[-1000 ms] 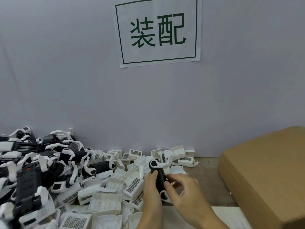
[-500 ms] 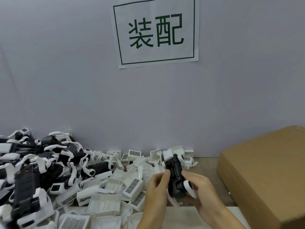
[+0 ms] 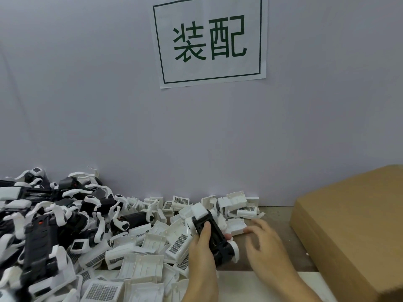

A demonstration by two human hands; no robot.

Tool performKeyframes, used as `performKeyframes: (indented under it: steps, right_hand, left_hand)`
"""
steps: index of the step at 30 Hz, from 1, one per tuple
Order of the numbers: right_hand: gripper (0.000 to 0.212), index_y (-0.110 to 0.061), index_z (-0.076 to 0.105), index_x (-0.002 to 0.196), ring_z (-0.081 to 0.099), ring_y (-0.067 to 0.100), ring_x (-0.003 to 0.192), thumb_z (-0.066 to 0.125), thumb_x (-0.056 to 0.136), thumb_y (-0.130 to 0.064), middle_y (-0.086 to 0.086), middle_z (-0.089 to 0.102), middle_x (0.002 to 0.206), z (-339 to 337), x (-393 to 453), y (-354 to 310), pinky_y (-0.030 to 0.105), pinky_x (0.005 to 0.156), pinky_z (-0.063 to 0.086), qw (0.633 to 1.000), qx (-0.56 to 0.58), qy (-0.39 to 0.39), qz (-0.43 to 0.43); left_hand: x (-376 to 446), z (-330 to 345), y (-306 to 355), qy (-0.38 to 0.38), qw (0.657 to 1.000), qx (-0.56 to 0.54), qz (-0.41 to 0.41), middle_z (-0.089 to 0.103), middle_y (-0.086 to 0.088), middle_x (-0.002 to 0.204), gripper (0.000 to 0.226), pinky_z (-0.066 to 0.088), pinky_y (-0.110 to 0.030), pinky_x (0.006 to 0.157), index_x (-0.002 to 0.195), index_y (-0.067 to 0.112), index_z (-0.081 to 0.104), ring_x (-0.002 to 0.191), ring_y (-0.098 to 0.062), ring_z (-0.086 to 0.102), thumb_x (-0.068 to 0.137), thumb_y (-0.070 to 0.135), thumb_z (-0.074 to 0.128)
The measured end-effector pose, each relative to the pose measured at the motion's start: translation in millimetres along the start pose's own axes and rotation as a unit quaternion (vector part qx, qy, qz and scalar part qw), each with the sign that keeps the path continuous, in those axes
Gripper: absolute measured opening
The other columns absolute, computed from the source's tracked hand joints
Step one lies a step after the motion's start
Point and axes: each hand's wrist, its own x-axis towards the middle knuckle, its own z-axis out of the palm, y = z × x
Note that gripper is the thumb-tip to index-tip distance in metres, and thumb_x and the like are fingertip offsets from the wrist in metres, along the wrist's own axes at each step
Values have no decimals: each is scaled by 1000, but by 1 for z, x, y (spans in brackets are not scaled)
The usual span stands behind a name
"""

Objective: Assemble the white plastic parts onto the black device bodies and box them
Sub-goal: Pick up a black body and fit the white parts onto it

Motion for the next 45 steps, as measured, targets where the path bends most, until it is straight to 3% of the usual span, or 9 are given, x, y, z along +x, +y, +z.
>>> performKeyframes:
  steps: [4,9,17,23,25,29,31,40,45]
  right_hand:
    - [34,-43,46,134,-16,11,153,30,104,-43,-25,-7,163,10,1,6,51,120,9,985,-96,-146,2]
    - [38,-38,48,133,-6,16,154,25,105,-49,-20,5,165,8,4,1,57,116,11,971,-136,-195,31]
    - [26,-36,55,84,37,8,110,40,104,-39,-21,41,107,5,2,-3,35,101,31,987,-127,-86,-48]
    - [20,-23,79,87,64,-4,84,74,87,-4,-17,69,87,-4,7,-10,1,71,45,980,153,128,7]
    - [28,-24,76,87,70,7,79,73,86,3,-7,74,82,-10,9,-9,11,62,52,932,310,163,91]
    - [28,-9,65,111,74,29,88,51,97,10,19,74,101,-28,10,-12,35,62,60,701,663,125,230]
    - [29,-7,64,111,76,29,82,47,96,12,23,74,102,-28,6,-19,34,55,61,660,714,68,223]
    - [40,-19,75,97,74,14,77,51,94,12,-1,77,84,-4,-3,-27,25,62,57,891,419,93,145]
    - [26,-26,73,107,73,4,89,56,99,-7,-13,78,94,-5,-7,-33,19,68,58,907,406,49,97]
  left_hand:
    - [-1,0,-1,-14,1000,16,-4,75,-22,81,28,53,-39,67,102,6,68,62,-28,66,101,31,53]
    - [-4,2,2,-16,1000,-3,-13,71,-25,81,24,54,-37,60,99,3,67,57,-28,66,101,23,55]
    - [-4,0,2,-17,1000,-12,-16,72,-25,86,25,54,-37,61,102,3,67,60,-29,66,101,24,53]
    - [-3,0,1,-13,1000,-7,-14,74,-28,92,31,53,-32,56,110,2,67,57,-25,67,101,28,53]
    - [-3,-1,1,-15,1000,-2,-14,74,-28,92,31,54,-31,55,108,1,68,58,-25,68,101,28,54]
    - [-4,1,1,-26,1000,10,-4,73,-29,95,24,54,-29,49,107,3,68,64,-27,68,100,24,57]
    - [-6,3,1,-38,999,12,4,74,-26,100,19,55,-29,50,110,9,69,71,-27,71,99,21,59]
    - [-7,2,-5,-58,993,89,46,79,7,83,16,54,-18,55,108,18,69,74,-9,75,92,17,70]
    - [-5,1,-6,-53,993,95,53,79,6,86,15,56,-19,58,107,17,70,78,-10,75,92,17,70]
